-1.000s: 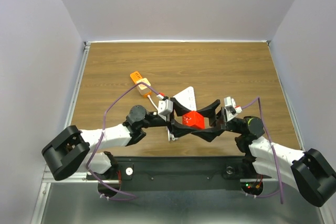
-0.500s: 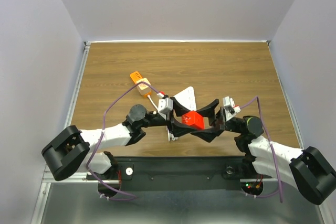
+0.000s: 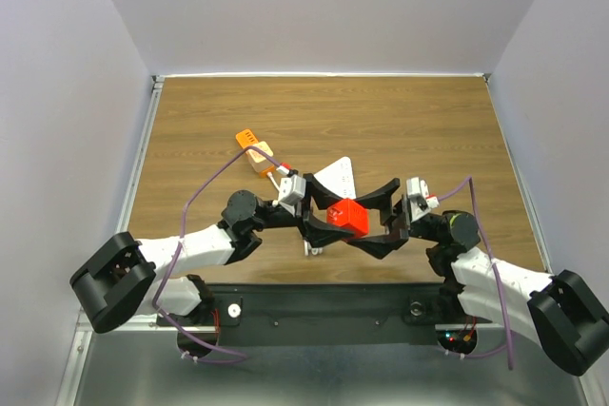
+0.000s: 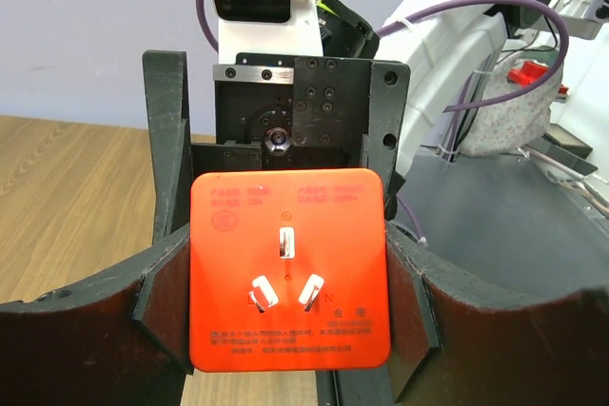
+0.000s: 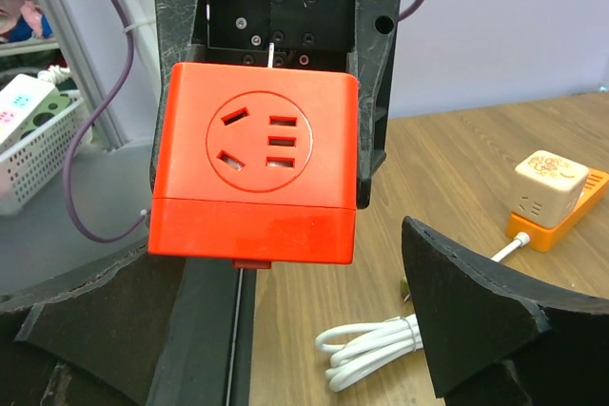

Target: Insert the plug

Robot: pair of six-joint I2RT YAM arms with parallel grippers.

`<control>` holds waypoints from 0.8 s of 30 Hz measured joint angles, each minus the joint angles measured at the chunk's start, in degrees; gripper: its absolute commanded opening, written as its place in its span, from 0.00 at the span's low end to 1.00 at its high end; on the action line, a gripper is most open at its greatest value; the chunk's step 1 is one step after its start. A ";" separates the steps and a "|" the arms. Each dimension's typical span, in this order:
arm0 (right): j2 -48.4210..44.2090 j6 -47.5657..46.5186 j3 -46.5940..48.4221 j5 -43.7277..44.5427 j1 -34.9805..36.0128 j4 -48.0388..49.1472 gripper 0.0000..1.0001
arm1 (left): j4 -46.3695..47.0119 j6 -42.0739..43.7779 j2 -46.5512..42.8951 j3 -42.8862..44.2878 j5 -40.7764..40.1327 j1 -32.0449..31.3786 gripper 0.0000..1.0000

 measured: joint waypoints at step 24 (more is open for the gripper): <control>0.22 0.33 -0.02 1.55 1.05 -0.50 0.00 | 0.26 4.09 0.35 -1.33 -3.34 -0.44 0.69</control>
